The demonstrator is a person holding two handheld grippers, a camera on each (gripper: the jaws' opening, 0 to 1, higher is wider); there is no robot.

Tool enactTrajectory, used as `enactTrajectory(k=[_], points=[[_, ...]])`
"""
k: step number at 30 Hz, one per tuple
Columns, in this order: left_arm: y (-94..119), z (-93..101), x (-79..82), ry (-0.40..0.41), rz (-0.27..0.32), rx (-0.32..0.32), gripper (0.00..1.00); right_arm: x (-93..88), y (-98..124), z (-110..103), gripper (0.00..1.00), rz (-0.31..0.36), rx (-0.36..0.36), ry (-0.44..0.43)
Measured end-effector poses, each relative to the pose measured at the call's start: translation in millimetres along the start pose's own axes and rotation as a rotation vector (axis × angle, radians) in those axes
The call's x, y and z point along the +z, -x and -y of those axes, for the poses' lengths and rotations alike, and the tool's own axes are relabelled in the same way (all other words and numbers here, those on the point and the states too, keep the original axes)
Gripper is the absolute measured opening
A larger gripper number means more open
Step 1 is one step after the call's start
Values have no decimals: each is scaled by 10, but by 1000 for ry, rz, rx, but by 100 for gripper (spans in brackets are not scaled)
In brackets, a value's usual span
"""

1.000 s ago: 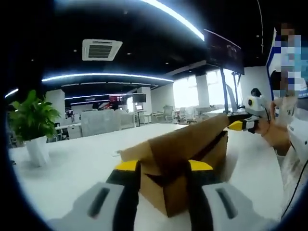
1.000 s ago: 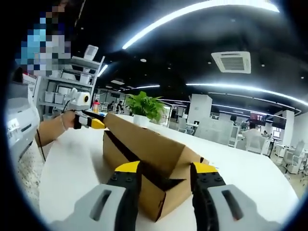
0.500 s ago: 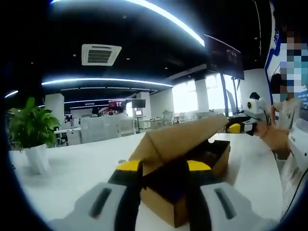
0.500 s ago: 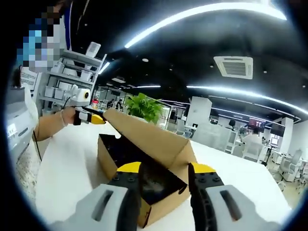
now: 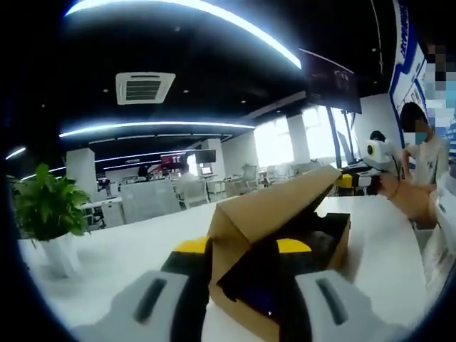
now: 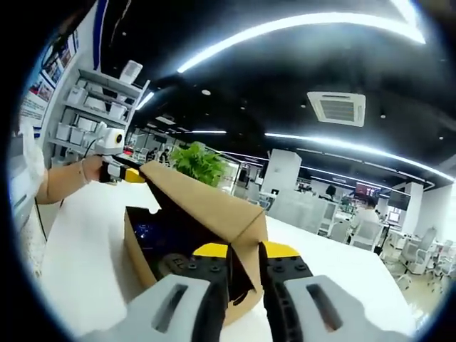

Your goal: Operate the shoe box by opening the lid, removing the specified soft item, and placing it in the target area until the item is outside and the box remains undamaged.

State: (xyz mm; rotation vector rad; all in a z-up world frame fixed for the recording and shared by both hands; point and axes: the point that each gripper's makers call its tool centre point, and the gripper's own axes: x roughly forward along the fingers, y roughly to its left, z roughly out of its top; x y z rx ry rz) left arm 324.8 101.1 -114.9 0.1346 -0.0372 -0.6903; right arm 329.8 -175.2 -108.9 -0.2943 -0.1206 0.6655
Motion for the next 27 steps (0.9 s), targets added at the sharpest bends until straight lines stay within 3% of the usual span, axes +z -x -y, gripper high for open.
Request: enactTrajectory(k=[3,6,14,27], points=[[-6,-97,29,1,-4,14,24,18,-27,32,13,-3,-8,3],[-21,-128,88,35,13,5,24,30,-42,53,12,-6,-15,12],[-95,-224,198,-20,6,30,18,87,-141,150,10,-25,-43,36],[-332,-456,339,1,-1,50,15,167,-349,352,9,-35,-82,29]])
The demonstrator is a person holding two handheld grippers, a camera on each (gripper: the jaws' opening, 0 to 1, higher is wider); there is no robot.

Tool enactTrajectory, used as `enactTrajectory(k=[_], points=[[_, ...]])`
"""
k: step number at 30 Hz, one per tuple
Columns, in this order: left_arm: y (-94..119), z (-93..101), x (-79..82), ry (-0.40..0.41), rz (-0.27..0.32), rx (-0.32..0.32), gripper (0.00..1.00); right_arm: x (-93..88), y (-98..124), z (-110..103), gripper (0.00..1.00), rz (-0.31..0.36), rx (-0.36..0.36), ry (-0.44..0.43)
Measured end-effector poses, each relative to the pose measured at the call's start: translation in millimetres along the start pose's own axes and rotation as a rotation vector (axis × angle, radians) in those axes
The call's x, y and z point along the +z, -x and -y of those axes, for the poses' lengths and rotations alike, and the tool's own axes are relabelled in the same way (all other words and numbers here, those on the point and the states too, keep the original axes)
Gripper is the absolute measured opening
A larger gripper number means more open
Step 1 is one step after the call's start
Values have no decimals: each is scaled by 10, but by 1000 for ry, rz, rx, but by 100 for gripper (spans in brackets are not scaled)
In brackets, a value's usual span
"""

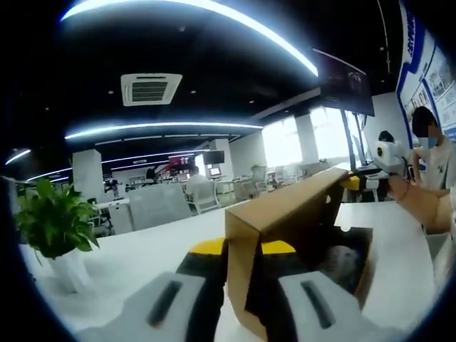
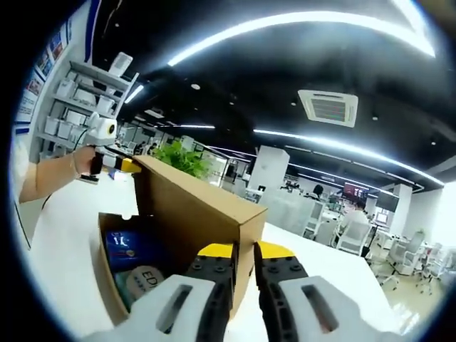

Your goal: Operate the shoe box by opening the lid, removing the specified soft item, and placing it in the target area until the item is outside and the box remains undamaged.

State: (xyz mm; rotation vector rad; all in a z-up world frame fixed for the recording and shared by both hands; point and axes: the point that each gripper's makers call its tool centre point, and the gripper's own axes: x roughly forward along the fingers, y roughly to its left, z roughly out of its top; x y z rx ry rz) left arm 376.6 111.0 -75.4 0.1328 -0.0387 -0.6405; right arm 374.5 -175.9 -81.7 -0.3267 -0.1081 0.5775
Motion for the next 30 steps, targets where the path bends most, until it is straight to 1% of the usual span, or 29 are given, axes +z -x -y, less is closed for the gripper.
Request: enactTrajectory(k=[3,6,14,17,19,25,30], points=[[-41,-39,18,4,-4,5,15,17,-47,54,8,-8,-7,11],[-88,-59,25,10,-10,11,14,22,-76,79,8,-13,-8,3],[-273,-187,31,82,-21,16,14,51,-263,208,8,-33,-39,3],[-319,-203,25,81,-25,24,14,47,-316,251,8,-38,-46,-7],[-363,-246,30,67,-21,35,14,44,-354,278,8,-41,-49,-12],[-475,-353,16,63,-21,61,13,-57,-504,364,8,-58,-80,-26],[-514,-397,-40,60,-32,72,12,-165,-569,387,7,-76,-87,-51]])
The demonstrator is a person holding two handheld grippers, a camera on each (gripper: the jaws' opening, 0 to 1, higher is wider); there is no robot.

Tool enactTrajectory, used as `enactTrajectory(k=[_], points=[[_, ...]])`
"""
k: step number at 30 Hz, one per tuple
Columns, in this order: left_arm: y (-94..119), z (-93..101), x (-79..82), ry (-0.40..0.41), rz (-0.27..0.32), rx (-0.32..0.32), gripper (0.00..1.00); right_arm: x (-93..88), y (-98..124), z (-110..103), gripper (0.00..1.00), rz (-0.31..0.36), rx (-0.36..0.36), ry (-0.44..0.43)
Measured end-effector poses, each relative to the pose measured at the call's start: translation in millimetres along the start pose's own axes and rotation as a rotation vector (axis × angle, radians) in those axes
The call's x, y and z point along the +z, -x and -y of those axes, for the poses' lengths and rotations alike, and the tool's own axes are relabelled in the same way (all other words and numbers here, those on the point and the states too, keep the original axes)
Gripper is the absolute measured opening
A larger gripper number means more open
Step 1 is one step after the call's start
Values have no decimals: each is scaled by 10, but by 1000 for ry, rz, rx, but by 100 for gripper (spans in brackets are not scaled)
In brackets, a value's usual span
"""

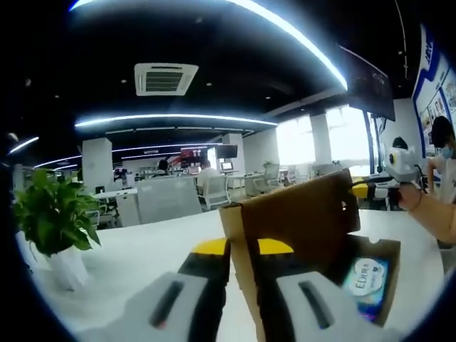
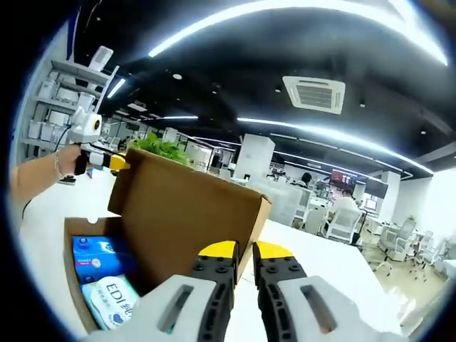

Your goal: Operate the shoe box by opening the lid, removing the specified soft item, and placing it in the target area until the item is outside and the box remains undamaged.

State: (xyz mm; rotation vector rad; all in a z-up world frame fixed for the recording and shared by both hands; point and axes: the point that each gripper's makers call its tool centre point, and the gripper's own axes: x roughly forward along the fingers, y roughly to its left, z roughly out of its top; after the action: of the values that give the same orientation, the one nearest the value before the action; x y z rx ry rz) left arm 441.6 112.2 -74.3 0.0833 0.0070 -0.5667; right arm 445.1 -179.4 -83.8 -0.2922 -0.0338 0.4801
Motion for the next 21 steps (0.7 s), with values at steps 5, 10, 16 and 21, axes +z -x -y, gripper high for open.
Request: enactTrajectory(k=[5,10,16,21], points=[[-26,-25,-163,5,-36,4,11,-126,-53,-18,7,-30,-3,-3],[-10,-22,-303,20,-43,9,11,-194,-61,-27,7,-32,-10,-3],[-26,-44,-407,114,-1,30,10,-288,-87,-29,7,11,-31,-89],[-57,-60,-416,132,32,60,10,-289,-99,-25,6,39,-47,-106]])
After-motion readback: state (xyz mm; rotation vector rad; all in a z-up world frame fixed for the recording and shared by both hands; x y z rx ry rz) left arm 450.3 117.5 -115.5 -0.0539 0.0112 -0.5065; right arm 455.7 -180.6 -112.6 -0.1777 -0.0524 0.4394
